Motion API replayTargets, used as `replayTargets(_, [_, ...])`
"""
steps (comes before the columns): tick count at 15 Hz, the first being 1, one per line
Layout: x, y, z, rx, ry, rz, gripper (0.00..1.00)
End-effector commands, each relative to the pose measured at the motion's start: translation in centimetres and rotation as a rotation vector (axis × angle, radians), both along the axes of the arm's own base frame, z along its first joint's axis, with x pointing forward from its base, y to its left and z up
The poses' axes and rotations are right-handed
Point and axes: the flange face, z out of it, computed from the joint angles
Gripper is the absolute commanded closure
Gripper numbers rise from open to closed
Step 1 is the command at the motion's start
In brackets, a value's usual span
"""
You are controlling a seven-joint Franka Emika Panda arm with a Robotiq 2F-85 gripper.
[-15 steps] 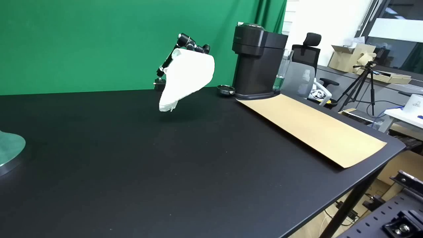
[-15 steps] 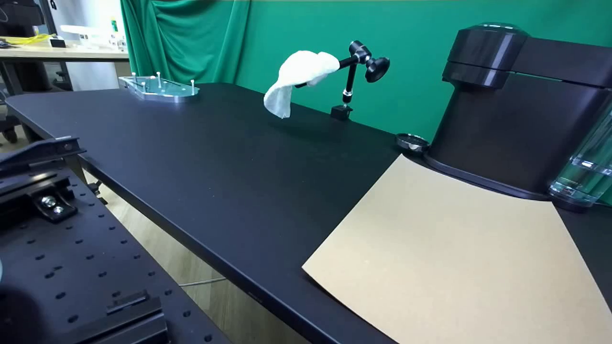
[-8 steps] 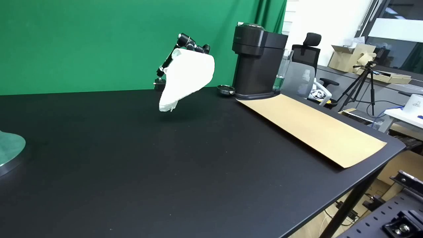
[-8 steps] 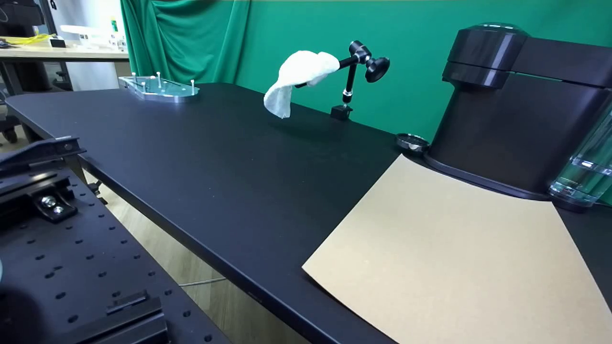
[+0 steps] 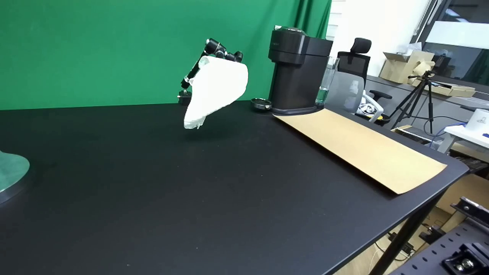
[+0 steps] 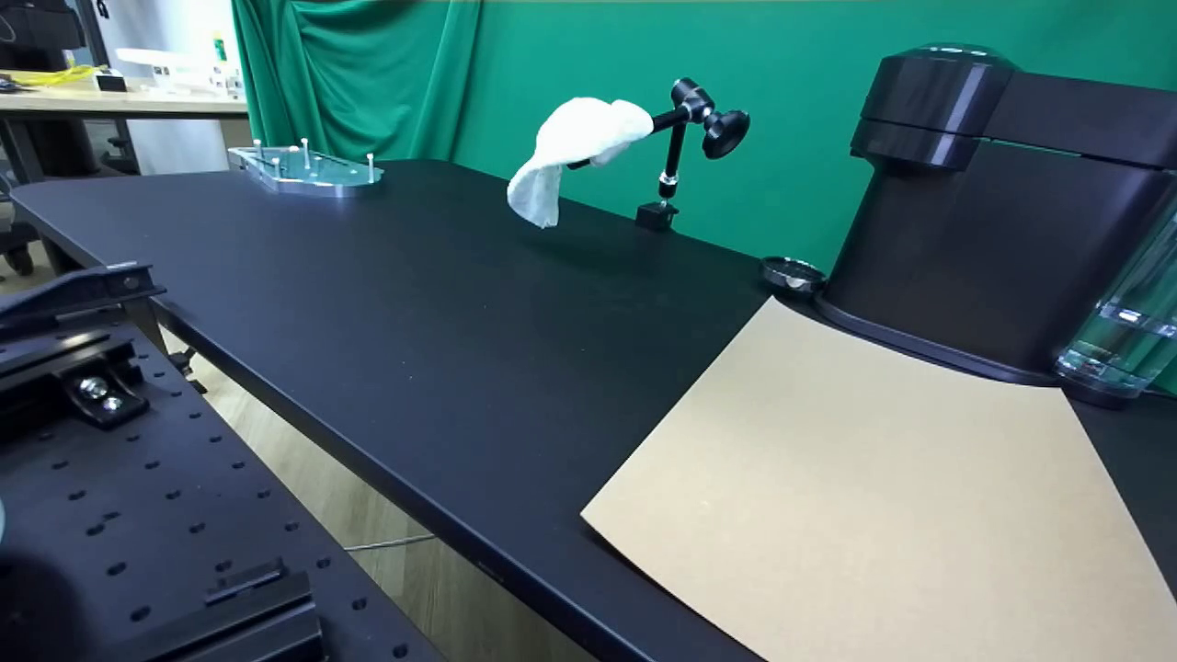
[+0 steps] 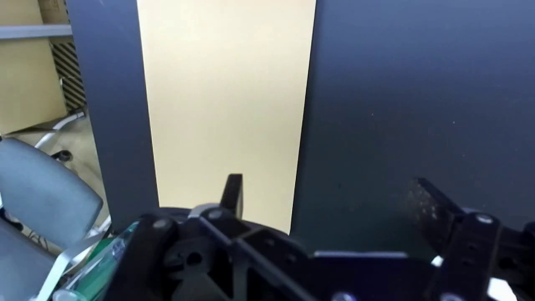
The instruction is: Put the towel on the table
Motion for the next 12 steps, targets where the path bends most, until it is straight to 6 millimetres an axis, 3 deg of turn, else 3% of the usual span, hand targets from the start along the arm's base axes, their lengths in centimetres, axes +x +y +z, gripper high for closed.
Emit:
replayTargets(1, [6.0, 0.3, -1.3, -0.01, -0.058, 0.037, 0.0])
replayTargets(6, [12.3, 3.9, -3.7, 0.072, -0.094, 0.162, 0.0])
replayTargets(12, [17.0, 8.0, -6.5, 0.238, -0.089, 0.241, 0.0])
